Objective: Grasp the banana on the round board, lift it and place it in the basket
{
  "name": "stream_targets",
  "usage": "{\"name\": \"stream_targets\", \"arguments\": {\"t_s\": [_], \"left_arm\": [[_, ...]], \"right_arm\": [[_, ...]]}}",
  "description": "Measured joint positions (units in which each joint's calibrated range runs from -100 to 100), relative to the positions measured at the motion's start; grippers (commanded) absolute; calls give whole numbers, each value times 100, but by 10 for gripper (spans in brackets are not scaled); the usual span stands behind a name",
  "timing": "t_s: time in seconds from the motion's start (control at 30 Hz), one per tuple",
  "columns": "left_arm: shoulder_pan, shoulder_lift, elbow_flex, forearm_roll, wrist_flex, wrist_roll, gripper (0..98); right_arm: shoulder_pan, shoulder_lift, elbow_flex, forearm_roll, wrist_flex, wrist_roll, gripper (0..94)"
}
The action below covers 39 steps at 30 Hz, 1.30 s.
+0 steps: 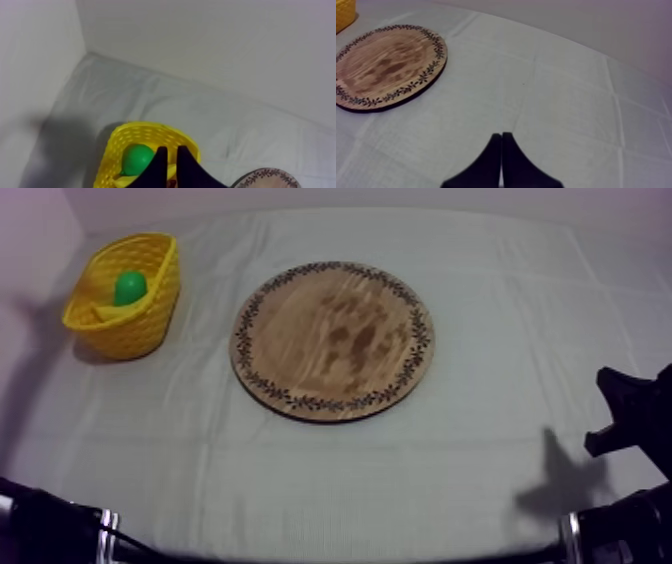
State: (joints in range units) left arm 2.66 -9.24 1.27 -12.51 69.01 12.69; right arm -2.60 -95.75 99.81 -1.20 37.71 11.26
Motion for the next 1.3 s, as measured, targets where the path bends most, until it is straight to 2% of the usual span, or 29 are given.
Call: {"name": "stream_targets", "arguments": {"t_s": [0.1,0.23,0.5,0.67,1.03,1.3], "left_arm": [[38,-613,282,104,-70,-135,9],[126,-1461,669,137,-190,-282,2],[59,-3333,2035,262,-1123,-533,0],[-17,-4542,3043,285,-1422,-651,0],[-89,-6841,6123,156,-2735,-370,0],[-59,-8031,8091,174,-3372,-408,0]], "right_arm": [[0,0,0,0,0,0,3],[0,0,0,0,0,0,3],[0,0,0,0,-7,0,3],[0,0,0,0,-7,0,3],[0,0,0,0,-7,0,3],[0,0,0,0,-7,0,3]]}}
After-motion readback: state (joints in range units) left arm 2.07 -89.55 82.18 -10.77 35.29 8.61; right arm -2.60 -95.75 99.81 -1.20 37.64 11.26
